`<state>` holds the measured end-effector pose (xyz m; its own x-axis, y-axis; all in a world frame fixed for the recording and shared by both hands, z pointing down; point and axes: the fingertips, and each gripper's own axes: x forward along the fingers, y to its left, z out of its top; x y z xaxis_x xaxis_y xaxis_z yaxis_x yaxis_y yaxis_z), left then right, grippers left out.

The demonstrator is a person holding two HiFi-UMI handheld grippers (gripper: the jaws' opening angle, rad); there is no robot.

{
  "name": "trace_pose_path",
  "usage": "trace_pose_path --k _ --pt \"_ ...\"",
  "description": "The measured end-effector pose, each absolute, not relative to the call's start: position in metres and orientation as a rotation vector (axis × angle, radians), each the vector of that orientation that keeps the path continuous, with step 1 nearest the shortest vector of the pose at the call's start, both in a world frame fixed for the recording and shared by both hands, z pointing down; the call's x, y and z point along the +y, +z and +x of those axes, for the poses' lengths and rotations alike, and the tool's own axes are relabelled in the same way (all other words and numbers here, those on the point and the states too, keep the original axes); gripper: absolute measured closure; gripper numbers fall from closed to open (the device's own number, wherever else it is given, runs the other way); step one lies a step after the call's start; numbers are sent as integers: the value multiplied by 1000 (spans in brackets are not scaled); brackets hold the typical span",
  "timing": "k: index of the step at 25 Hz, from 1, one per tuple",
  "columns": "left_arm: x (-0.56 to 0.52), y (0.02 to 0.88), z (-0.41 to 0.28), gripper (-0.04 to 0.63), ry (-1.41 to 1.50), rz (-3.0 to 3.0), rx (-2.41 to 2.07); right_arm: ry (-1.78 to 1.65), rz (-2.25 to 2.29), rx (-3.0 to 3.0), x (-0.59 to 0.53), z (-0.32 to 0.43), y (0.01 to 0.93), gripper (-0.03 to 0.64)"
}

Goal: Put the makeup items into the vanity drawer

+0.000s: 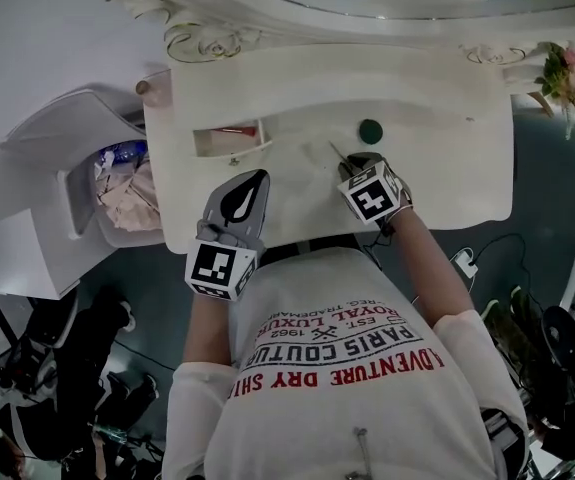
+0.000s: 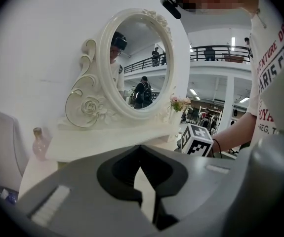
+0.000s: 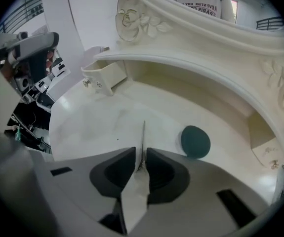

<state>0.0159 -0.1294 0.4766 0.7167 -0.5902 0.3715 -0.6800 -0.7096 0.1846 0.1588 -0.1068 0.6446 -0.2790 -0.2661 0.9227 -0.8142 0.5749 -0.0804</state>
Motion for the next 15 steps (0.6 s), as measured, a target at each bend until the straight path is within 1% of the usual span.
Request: trace_pose_path --k 2,4,9,15 --pt "-131 476 13 584 396 2596 -1019 693 859 -1814 -107 160 646 551" --pt "-132 475 11 584 384 2592 -1035 681 843 -1794 -107 162 646 584" --pt "-130 464 3 584 377 2624 -1039 597 826 -1793 -106 157 636 584" --pt "-134 440 -13 584 307 2665 -1077 511 874 -1879 -133 138 591 584"
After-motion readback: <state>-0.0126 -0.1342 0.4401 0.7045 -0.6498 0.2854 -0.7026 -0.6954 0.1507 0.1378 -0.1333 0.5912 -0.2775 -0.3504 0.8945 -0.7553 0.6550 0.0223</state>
